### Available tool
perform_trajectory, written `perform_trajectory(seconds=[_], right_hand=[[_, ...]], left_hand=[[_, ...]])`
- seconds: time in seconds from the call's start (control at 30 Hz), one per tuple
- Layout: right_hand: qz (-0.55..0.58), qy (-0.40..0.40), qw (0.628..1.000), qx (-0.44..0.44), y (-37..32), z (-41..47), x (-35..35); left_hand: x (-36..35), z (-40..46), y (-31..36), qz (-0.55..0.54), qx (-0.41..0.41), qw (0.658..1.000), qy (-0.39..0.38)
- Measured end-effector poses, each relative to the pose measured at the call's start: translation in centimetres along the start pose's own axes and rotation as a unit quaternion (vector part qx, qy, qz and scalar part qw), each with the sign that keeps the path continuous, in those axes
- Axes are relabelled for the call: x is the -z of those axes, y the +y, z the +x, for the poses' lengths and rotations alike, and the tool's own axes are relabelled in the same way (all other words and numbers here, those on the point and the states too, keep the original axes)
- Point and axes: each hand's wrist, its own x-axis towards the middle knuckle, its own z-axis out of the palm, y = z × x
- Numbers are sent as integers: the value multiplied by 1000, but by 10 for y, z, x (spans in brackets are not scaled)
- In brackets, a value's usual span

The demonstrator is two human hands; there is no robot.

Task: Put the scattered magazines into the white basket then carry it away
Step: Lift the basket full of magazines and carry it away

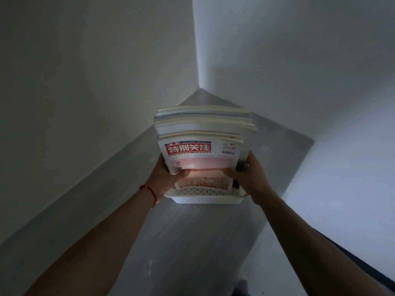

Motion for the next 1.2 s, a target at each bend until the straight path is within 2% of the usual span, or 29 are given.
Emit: perform_trajectory(seconds=[0.23, 0.6, 0.97, 1.2], right_hand=[[23, 82, 996, -10, 13, 28, 91], [40, 181, 982, -27, 27, 79, 175], [110, 226, 968, -13, 36, 118, 214], [189, 223, 956, -34, 50, 122, 221]], left_hand=[[-96, 75, 28, -1, -3, 998, -66], [-191, 183, 60, 29, -21, 990, -139], [-239, 251, 83, 28, -31, 981, -188], [-250, 266, 94, 28, -18, 985, -172]])
